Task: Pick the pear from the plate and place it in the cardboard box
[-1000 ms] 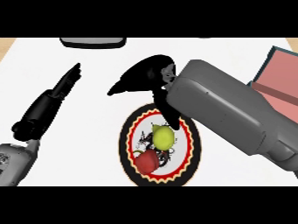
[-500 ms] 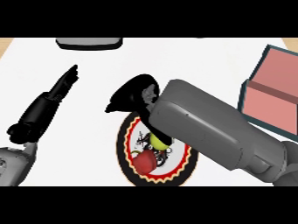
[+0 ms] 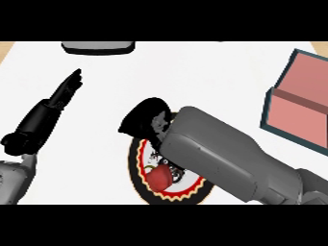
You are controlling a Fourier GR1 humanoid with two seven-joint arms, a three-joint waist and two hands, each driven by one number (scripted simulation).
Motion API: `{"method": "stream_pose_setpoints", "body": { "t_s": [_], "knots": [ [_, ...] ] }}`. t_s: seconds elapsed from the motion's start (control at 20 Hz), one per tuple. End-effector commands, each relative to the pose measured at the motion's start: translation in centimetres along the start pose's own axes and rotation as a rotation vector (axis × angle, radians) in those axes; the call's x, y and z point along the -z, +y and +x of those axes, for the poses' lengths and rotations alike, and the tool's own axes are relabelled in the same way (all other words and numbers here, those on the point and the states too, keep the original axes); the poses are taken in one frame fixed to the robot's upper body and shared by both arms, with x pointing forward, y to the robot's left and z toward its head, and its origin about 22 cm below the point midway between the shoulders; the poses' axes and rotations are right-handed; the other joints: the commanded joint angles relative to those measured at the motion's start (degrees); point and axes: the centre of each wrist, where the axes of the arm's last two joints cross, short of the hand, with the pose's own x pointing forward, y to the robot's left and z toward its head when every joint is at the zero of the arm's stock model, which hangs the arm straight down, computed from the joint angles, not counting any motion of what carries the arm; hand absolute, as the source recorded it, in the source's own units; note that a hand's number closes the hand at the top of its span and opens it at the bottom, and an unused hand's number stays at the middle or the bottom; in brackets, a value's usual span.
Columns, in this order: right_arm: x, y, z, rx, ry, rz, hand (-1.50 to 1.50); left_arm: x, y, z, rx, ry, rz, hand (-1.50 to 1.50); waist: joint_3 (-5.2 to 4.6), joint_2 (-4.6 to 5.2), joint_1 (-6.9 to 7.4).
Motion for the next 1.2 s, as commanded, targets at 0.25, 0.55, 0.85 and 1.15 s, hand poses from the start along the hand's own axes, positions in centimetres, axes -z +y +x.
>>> {"method": "stream_pose_setpoints", "body": {
  "t_s": [0.25,0.55,0.85,1.15],
  "knots": [
    [2.7,1.9,0.8,-0.053,0.051,0.040,-1.50,-0.1,-0.4,-0.6,-0.002,0.011,-0.006,0.00,0.00,0.09,0.17],
    [3.6,4.6,-0.7,-0.097,0.085,0.049,-1.50,0.2,-1.2,-0.5,-0.008,-0.004,-0.002,0.00,0.00,0.16,0.14],
    [4.3,4.3,-1.9,-0.042,0.048,0.050,-1.50,0.2,-0.7,0.6,0.014,-0.012,-0.010,0.00,0.01,0.14,0.26],
    [4.7,6.1,-2.8,-0.065,0.064,0.063,-1.50,0.8,-1.0,0.5,0.015,-0.015,-0.006,0.00,0.01,0.11,0.07]
  ]
}}
